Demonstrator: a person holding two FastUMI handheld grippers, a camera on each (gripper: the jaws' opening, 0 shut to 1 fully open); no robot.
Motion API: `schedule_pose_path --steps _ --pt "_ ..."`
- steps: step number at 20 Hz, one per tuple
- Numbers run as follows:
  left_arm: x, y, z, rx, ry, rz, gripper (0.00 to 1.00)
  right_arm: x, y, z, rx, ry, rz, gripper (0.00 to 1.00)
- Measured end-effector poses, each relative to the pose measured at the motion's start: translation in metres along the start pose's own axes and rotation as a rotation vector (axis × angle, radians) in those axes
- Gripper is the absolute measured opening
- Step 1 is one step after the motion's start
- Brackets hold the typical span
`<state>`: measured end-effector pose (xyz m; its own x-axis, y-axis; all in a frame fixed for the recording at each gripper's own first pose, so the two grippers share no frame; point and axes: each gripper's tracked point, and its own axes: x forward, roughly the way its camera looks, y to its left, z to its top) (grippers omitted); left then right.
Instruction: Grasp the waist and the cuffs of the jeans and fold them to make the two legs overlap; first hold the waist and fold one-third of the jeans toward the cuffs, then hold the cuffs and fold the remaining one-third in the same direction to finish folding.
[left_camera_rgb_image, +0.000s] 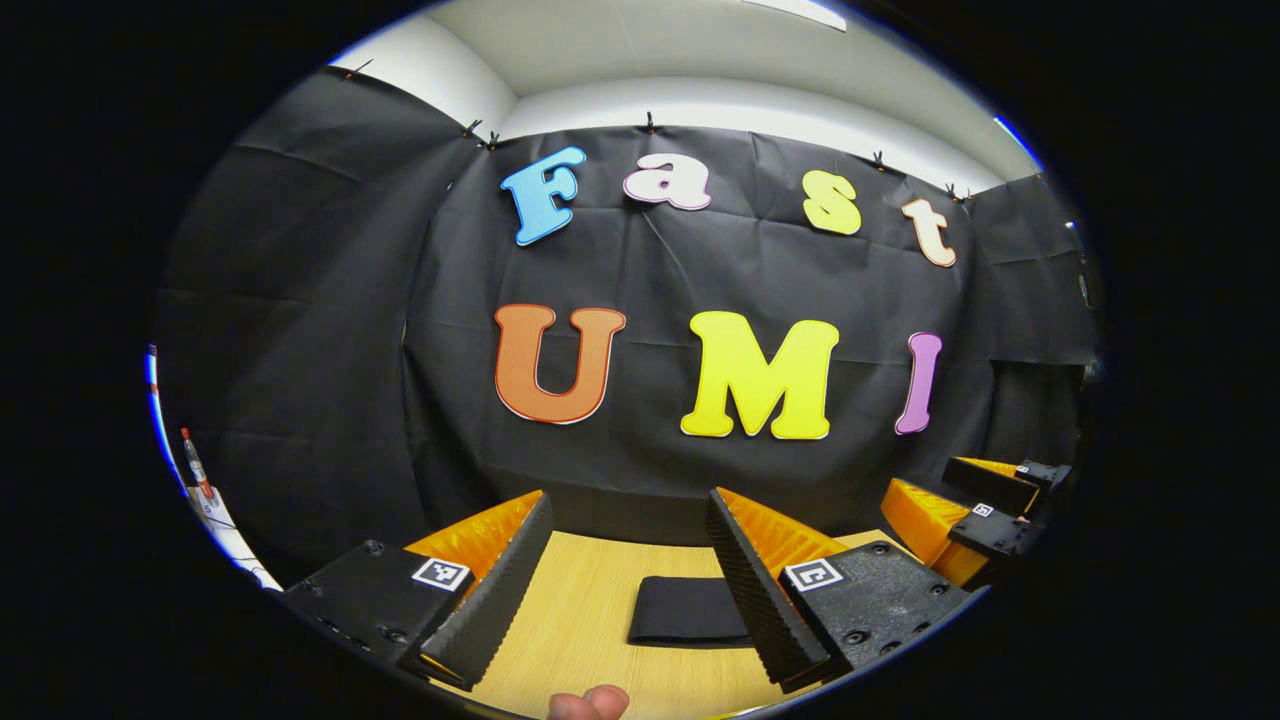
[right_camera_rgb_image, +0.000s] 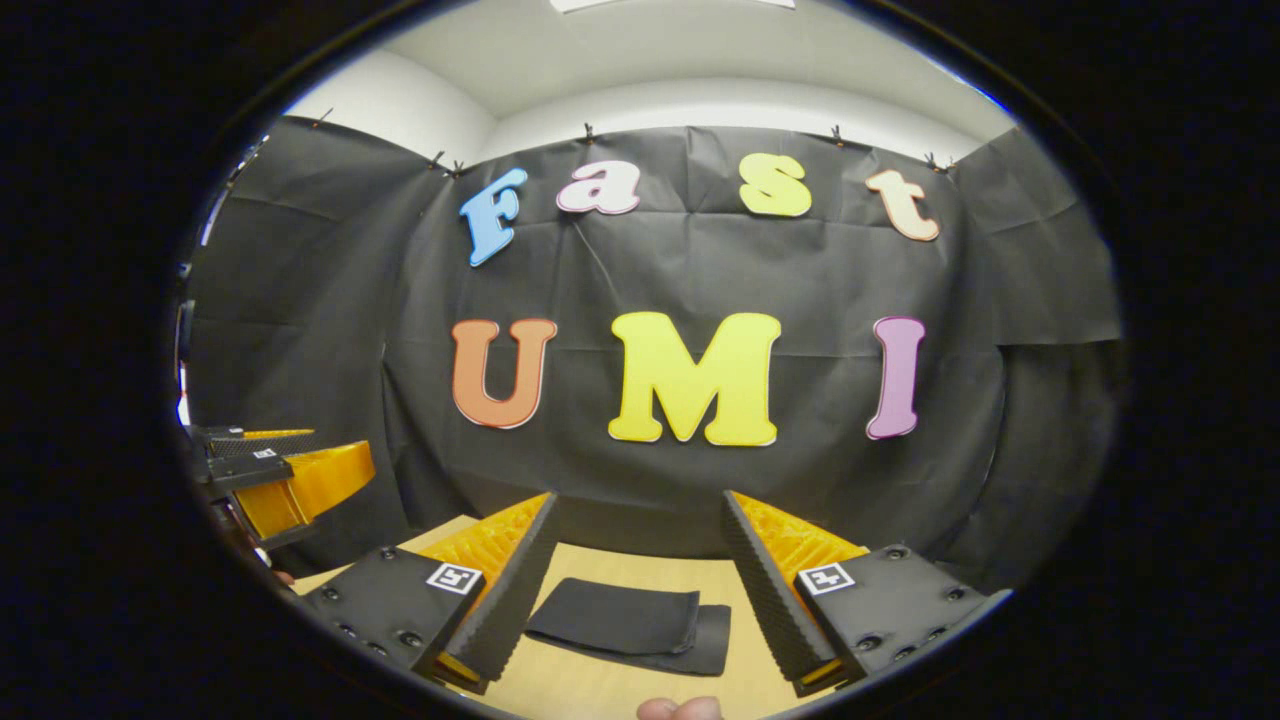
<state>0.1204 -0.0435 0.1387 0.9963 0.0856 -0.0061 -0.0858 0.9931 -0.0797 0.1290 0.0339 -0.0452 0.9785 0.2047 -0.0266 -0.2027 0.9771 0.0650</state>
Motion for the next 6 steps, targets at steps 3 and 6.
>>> schedule_pose_path --steps 3,6 --pt "-0.0018 -0.0003 -0.0032 0.004 0.002 -0.010 0.98 -0.0020 -0.0015 -0.0021 -0.005 0.004 -0.012 0.99" --pt "-0.0004 -0.0054 -0.0050 0.008 0.001 -0.024 0.98 -0.0063 -0.0066 -0.0041 -0.008 0.004 -0.030 0.99"
